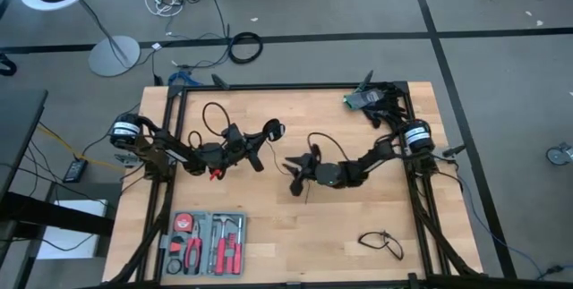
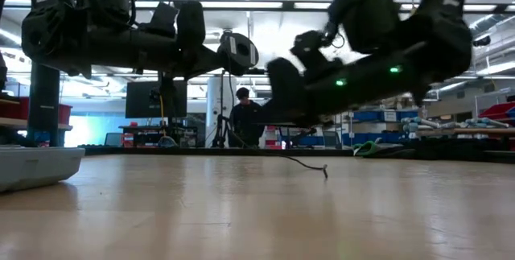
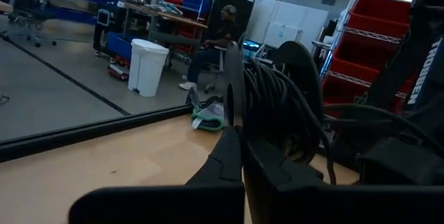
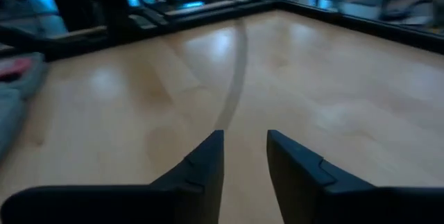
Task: Coil cords
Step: Coil the black wire onto the spool
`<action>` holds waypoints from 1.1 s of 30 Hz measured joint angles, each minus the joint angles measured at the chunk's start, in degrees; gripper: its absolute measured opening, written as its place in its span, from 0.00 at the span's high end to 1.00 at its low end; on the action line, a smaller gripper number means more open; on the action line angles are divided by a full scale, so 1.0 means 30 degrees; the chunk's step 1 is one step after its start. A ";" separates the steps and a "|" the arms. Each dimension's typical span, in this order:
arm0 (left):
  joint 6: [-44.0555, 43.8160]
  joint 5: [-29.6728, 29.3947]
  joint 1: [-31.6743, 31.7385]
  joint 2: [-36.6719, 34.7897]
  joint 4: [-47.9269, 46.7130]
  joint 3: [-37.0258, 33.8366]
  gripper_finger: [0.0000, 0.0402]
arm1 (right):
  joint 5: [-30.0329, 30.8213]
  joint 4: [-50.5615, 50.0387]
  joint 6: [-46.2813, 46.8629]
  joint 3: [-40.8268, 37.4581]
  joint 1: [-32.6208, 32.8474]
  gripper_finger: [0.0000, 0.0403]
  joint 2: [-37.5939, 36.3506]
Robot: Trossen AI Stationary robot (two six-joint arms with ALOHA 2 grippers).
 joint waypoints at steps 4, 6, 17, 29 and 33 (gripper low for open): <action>0.0131 0.0005 0.0000 0.0007 -0.0024 -0.0006 1.00 | -0.1864 0.0086 -0.0525 0.1168 -0.0421 0.67 0.0777; 0.0138 0.0007 0.0000 0.0007 -0.0024 -0.0006 1.00 | -0.2278 -0.0076 -0.0896 0.1577 -0.0556 0.64 0.1082; 0.0146 0.0007 0.0000 0.0007 -0.0032 -0.0006 1.00 | -0.2351 -0.1328 0.0342 0.2070 -0.1152 0.62 0.1096; 0.0146 0.0087 0.0000 0.0007 0.0093 -0.0006 1.00 | -0.5077 -0.1743 0.0985 0.2063 -0.1893 0.92 0.1096; 0.0146 0.0087 0.0000 0.0007 0.0093 -0.0006 1.00 | -0.5096 -0.1849 0.1215 0.2055 -0.1893 0.98 0.1096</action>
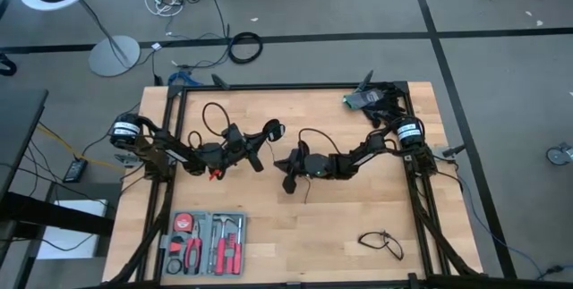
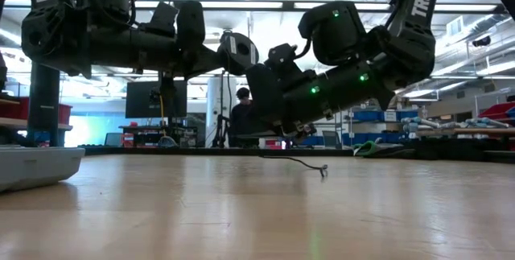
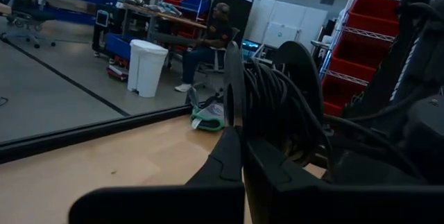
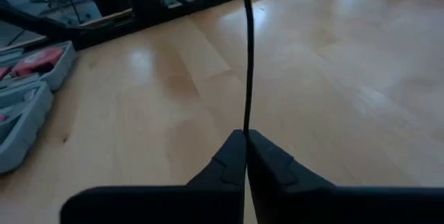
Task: Coil cords
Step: Coil the black wire onto the spool
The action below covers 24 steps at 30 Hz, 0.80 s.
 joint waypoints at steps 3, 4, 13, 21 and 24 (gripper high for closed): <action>0.0000 0.0006 0.0000 0.0000 -0.0006 0.0001 1.00 | 0.0043 -0.0689 0.0311 -0.0006 -0.0019 0.99 -0.0096; 0.0000 0.0000 0.0000 0.0000 -0.0010 0.0002 1.00 | 0.0261 -0.1288 0.0570 -0.0007 -0.0021 0.99 -0.0190; 0.0481 0.1404 -0.0022 0.0022 -0.0259 0.0007 1.00 | 0.1931 -1.0313 0.3582 -0.0441 -0.0065 1.00 -0.3578; 0.1060 0.2394 -0.0044 -0.0007 -0.0787 0.0007 1.00 | 0.3549 -1.6108 0.2780 -0.0488 -0.0525 1.00 -0.9617; 0.1100 0.2594 -0.0085 -0.0007 -0.1591 0.0015 1.00 | 0.3550 -1.5888 0.2139 -0.0488 -0.0877 1.00 -1.1451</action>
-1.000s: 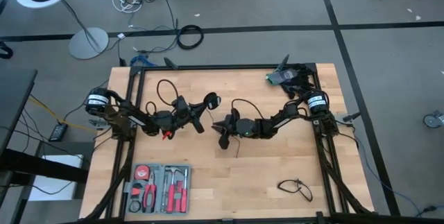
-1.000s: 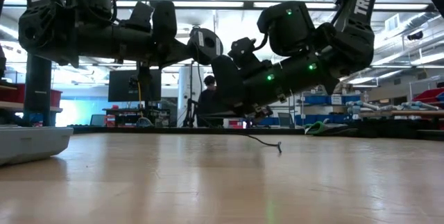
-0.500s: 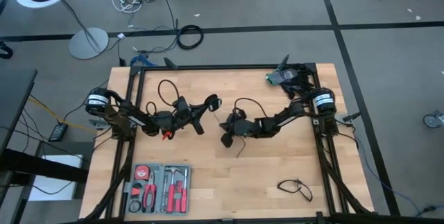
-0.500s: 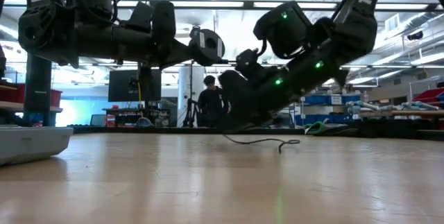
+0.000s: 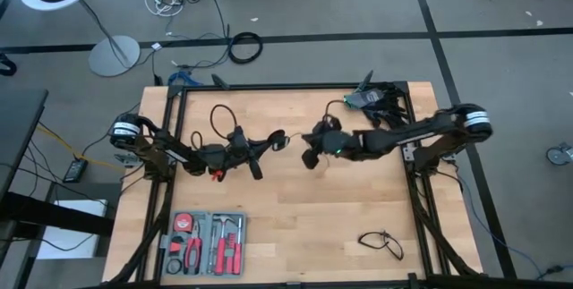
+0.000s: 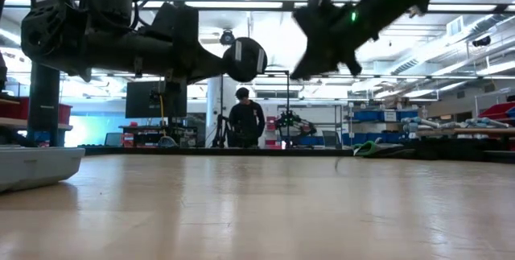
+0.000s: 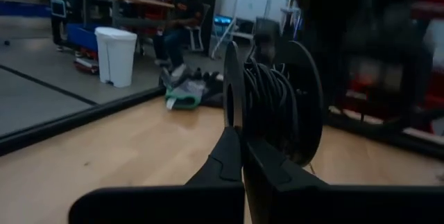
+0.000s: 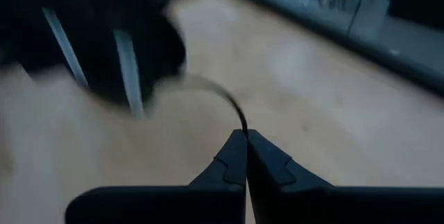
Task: Coil cords
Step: Coil the black wire onto the spool
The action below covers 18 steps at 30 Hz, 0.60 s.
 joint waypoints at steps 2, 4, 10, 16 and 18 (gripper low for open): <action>0.0007 0.0000 -0.0060 0.0000 -0.0384 0.0000 1.00 | -0.0020 0.0530 -0.0275 0.0000 -0.0212 1.00 -0.0809; 0.0162 -0.0017 -0.0061 0.0000 -0.0888 0.0198 1.00 | -0.0313 0.1424 -0.0725 0.0000 -0.0339 1.00 -0.1213; 0.0408 -0.0653 -0.0068 0.0000 -0.3846 0.1733 1.00 | -0.1682 0.3384 -0.1369 0.0471 -0.0315 1.00 -0.0575; 0.0423 -0.1892 -0.0061 0.0000 -0.7046 0.3554 1.00 | -0.2598 0.3629 -0.1597 0.2108 0.0265 1.00 0.1775; 0.0428 -0.2029 -0.0039 0.0022 -0.7384 0.3956 1.00 | -0.3146 0.3666 -0.1921 0.2677 0.0434 1.00 0.2689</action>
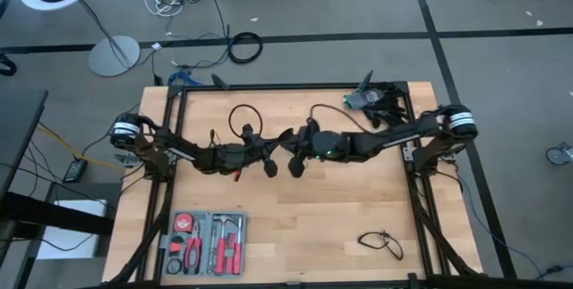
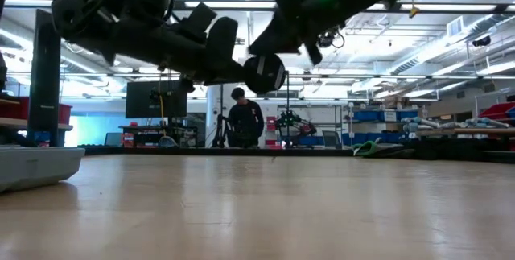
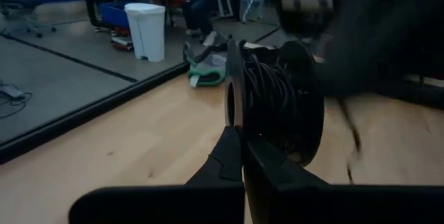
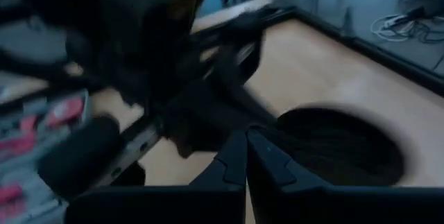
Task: Coil cords
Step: Coil the black wire onto the spool
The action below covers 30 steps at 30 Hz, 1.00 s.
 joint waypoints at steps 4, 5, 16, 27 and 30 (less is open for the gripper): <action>-0.0013 -0.0290 0.0000 -0.0010 -0.0155 0.0252 1.00 | -0.0122 -0.0021 -0.1123 0.0672 0.0284 0.98 0.1428; -0.0037 -0.0292 -0.0005 -0.0007 -0.0155 0.0244 1.00 | -0.0134 -0.0123 -0.1226 0.0699 0.0339 0.97 0.1592; -0.0781 -0.0407 0.0010 -0.0022 0.4745 -0.1145 1.00 | 0.0068 -0.3845 0.0835 -0.0389 0.0698 0.93 0.2198; -0.2667 -0.0682 0.0015 -0.0029 0.6592 -0.3155 1.00 | 0.1451 -0.1774 0.6165 -0.5515 0.3254 0.93 0.2154; -0.2672 -0.0653 0.0015 -0.0022 0.6612 -0.3249 1.00 | 0.2539 0.2696 0.6928 -0.7246 0.3941 0.93 0.2161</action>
